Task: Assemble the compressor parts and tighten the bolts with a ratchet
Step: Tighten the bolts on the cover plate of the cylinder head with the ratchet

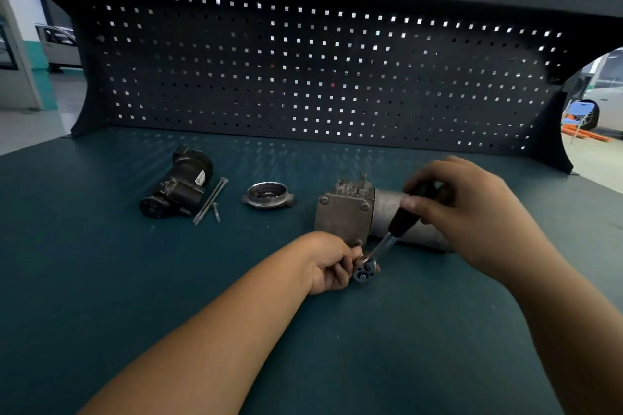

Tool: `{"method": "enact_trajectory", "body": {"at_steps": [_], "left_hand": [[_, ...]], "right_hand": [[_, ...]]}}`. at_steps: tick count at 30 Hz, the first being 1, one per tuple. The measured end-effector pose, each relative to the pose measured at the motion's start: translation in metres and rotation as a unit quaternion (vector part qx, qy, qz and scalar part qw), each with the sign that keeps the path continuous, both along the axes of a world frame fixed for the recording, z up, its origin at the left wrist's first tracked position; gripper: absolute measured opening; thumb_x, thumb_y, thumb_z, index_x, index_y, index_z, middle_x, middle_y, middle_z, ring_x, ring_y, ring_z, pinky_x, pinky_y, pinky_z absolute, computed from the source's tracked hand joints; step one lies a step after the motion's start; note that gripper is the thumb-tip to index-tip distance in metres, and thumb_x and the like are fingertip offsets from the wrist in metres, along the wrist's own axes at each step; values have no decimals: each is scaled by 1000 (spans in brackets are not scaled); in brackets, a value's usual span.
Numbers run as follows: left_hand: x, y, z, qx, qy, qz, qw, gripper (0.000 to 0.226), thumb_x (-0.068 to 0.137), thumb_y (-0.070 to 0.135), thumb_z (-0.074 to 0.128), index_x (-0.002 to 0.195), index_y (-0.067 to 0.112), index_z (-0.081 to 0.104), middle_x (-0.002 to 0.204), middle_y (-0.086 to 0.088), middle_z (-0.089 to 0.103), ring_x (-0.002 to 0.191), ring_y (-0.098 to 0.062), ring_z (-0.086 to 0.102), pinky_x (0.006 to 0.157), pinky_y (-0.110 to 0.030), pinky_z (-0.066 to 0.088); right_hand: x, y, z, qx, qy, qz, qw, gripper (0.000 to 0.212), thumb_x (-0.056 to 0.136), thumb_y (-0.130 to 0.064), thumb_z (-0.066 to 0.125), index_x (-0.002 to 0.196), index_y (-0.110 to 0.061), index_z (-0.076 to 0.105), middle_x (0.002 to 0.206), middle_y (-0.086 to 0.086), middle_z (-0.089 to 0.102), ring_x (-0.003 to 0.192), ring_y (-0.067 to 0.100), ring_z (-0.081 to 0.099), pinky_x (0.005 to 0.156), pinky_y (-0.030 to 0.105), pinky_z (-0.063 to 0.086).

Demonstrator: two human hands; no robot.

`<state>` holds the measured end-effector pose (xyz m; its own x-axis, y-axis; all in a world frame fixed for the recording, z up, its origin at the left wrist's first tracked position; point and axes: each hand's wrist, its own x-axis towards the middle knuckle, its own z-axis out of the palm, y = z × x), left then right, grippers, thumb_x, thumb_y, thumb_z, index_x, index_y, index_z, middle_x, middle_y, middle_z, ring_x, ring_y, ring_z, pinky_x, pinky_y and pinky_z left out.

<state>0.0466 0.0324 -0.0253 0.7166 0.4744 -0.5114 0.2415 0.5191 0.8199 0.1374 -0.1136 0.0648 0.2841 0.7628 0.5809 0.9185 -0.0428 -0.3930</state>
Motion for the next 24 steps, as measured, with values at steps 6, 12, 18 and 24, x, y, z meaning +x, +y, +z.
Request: {"method": "enact_trajectory", "body": {"at_steps": [6, 12, 18, 24], "left_hand": [[0, 0, -1, 1, 2, 2, 1000, 22, 99, 8, 40, 80, 6, 49, 75, -4, 62, 26, 0, 35, 29, -7, 23], [1, 1, -1, -15, 10, 32, 999, 29, 94, -4, 26, 79, 10, 46, 92, -6, 58, 25, 1, 35, 26, -9, 23], [-1, 1, 4, -4, 4, 8, 1000, 36, 96, -2, 23, 78, 14, 50, 54, -6, 67, 24, 2, 32, 26, -8, 21], [-3, 3, 6, 4, 14, -4, 1000, 28, 99, 5, 33, 81, 10, 55, 57, -6, 67, 25, 1, 32, 28, -6, 22]], "right_hand": [[-11, 13, 0, 26, 2, 31, 999, 17, 79, -22, 71, 91, -25, 61, 84, -17, 53, 74, -3, 49, 65, 1, 33], [-37, 58, 12, -69, -76, 146, 984, 29, 90, -20, 59, 119, -14, 59, 104, -2, 54, 86, 4, 40, 69, 8, 27], [-37, 69, 15, -96, -86, 165, 978, 29, 94, -19, 54, 122, -12, 57, 118, 2, 57, 110, 15, 48, 79, 14, 28], [-38, 77, 14, -109, -56, 179, 976, 26, 95, -20, 53, 120, -15, 58, 116, 0, 62, 106, 15, 54, 80, 18, 35]]}}
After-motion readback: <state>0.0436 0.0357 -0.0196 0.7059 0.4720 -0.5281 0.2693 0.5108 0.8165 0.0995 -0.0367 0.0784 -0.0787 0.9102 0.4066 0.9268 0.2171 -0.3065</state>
